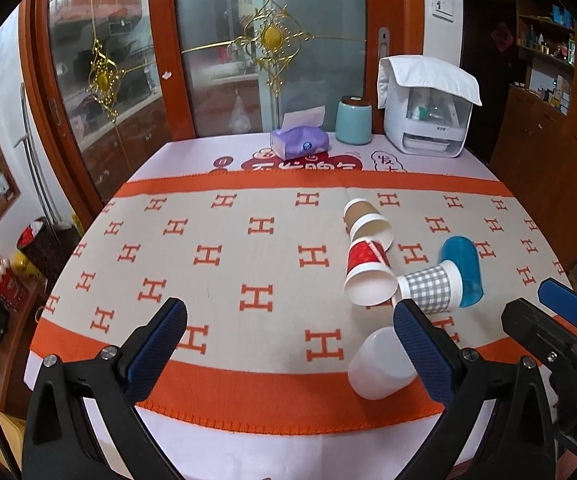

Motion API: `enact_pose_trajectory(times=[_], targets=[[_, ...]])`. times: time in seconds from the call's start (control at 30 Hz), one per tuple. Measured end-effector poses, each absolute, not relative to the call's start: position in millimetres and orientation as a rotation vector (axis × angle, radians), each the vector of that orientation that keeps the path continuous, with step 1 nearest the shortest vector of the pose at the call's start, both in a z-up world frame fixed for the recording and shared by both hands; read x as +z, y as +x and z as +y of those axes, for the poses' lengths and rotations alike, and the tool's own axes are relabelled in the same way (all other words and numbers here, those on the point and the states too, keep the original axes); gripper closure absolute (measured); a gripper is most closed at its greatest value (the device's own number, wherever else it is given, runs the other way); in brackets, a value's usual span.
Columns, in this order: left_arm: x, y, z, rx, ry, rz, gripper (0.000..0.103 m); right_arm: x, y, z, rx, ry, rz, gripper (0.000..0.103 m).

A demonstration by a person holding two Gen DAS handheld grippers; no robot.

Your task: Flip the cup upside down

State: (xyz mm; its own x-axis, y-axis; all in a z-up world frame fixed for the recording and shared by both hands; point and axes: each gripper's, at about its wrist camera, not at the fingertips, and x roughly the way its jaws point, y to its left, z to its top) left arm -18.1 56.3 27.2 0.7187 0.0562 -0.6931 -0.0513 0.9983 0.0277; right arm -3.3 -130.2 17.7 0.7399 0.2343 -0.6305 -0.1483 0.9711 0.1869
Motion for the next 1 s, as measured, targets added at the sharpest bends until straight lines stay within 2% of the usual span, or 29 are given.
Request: enact_pose_trajectory(times=[1.0], targets=[[31,-11,43,0.016,-0.038,0.815,0.001,27,-1,-134,0.187,0.131,0.685,0.039]])
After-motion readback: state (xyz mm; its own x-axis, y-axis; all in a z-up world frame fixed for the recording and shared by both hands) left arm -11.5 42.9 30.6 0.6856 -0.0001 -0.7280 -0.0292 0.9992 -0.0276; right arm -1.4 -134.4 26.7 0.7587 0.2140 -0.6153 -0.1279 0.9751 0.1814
